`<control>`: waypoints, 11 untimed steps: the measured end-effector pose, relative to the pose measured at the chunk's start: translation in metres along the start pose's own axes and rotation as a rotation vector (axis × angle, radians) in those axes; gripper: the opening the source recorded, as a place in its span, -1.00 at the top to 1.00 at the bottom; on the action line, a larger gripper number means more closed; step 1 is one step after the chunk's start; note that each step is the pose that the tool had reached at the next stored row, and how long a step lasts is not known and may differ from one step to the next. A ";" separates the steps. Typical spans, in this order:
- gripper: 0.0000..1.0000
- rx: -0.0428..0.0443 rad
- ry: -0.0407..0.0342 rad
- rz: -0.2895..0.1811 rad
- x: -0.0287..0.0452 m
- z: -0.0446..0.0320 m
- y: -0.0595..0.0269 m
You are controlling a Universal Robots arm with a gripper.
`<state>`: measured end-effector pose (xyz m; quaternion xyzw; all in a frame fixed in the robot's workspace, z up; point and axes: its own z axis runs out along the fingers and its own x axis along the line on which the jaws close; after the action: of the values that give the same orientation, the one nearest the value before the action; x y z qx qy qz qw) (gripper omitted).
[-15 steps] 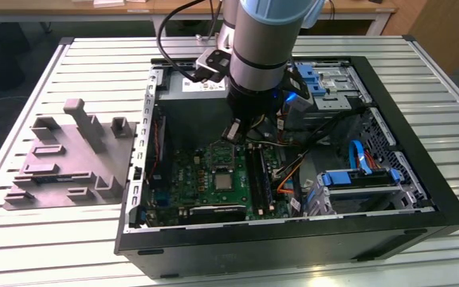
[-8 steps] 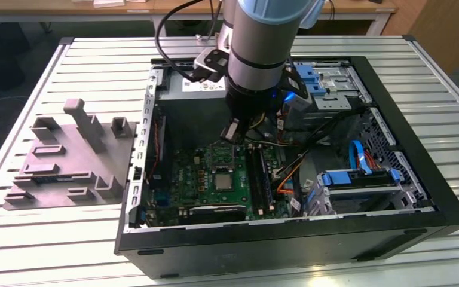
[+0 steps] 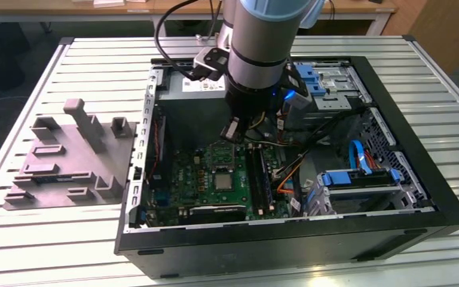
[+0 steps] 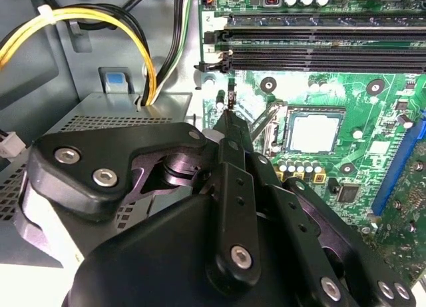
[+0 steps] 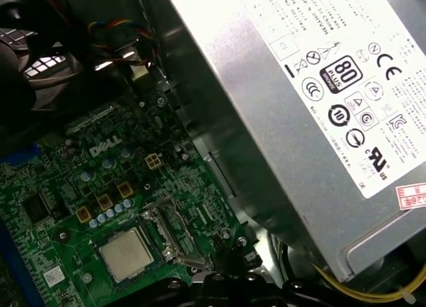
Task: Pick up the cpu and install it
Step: 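Close the cpu cover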
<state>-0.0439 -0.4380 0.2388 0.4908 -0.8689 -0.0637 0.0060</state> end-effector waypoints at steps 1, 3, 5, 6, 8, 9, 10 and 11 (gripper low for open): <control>0.79 -0.0006 0.0006 -0.002 -0.0001 -0.0003 0.0001; 0.79 -0.0020 0.0016 -0.005 -0.0003 -0.0007 0.0002; 0.79 -0.0037 0.0030 -0.011 -0.0005 -0.0007 0.0004; 0.79 -0.0046 0.0040 -0.015 -0.0006 -0.0008 0.0004; 0.79 -0.0064 0.0061 -0.026 -0.0007 -0.0009 0.0005; 0.79 -0.0072 0.0073 -0.033 -0.0008 -0.0010 0.0006; 0.79 -0.0079 0.0083 -0.038 -0.0009 -0.0014 0.0007; 0.79 -0.0082 0.0089 -0.041 -0.0010 -0.0018 0.0008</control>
<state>-0.0440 -0.4370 0.2407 0.5085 -0.8585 -0.0652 0.0106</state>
